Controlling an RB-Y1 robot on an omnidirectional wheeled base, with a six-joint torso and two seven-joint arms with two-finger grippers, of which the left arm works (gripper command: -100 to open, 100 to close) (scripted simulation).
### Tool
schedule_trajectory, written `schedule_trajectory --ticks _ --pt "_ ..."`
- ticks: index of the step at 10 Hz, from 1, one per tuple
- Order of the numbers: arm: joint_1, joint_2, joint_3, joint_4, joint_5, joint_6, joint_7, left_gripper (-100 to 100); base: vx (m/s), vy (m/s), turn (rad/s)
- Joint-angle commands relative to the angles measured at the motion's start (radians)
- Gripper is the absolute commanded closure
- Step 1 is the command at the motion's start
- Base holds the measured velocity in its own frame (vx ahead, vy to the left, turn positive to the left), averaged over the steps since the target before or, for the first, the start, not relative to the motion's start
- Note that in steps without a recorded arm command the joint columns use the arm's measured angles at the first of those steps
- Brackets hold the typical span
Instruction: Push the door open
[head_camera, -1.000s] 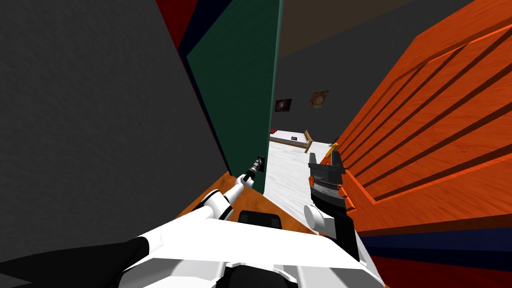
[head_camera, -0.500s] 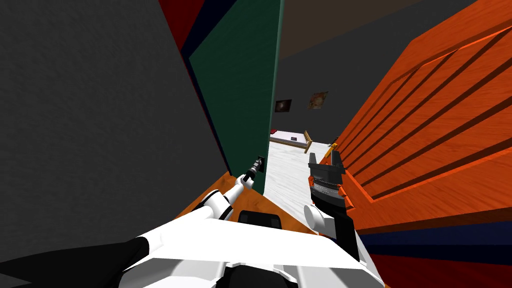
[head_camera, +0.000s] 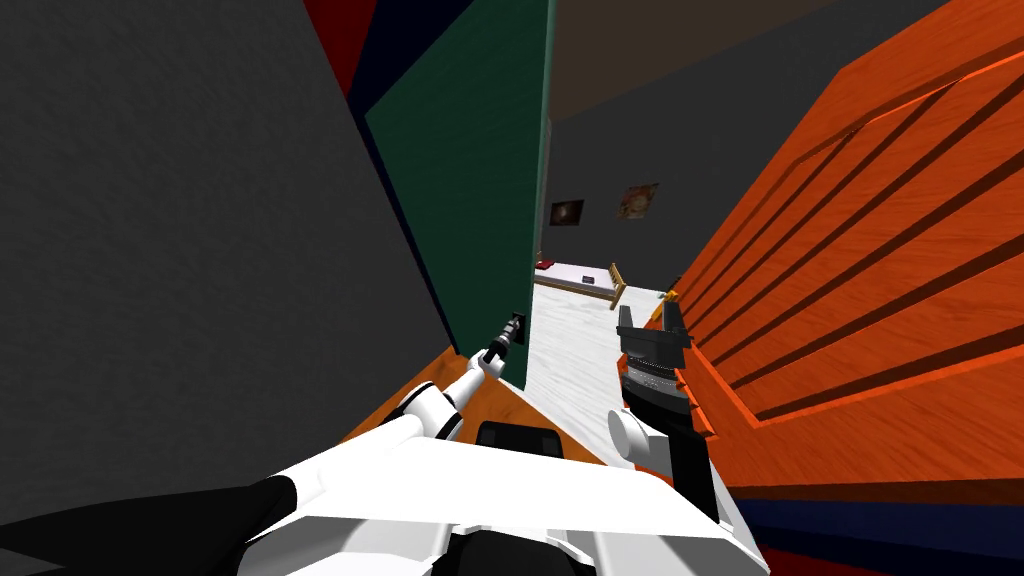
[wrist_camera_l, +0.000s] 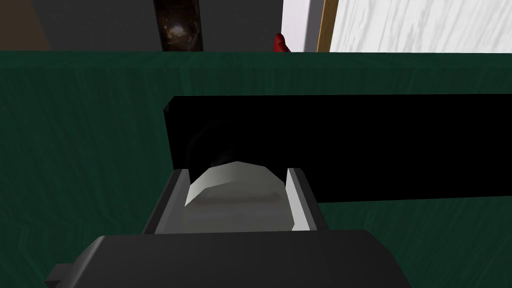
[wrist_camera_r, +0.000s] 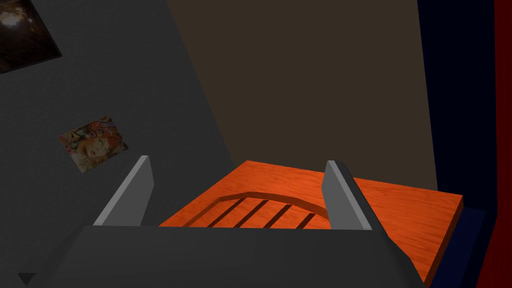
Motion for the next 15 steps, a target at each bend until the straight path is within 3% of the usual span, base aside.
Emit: schedule_trajectory --ticks 1,5,7,10,13,15 --pt "-0.023 0.001 0.008 0.033 0.003 -0.023 -0.002 100 0.060 -0.040 -0.002" --pt "-0.021 0.027 0.054 0.037 0.015 -0.023 -0.020 100 0.127 -0.128 0.054" --pt "-0.021 0.027 0.054 0.037 0.015 -0.023 -0.020 100 0.078 -0.085 0.019" --pt "-0.019 0.048 0.103 0.041 0.028 -0.024 -0.039 100 0.140 -0.141 0.079" --pt "-0.019 0.048 0.103 0.041 0.028 -0.024 -0.039 100 0.056 -0.054 0.011" --pt "-0.018 0.060 0.138 0.045 0.037 -0.024 -0.053 100 0.108 -0.134 0.109"
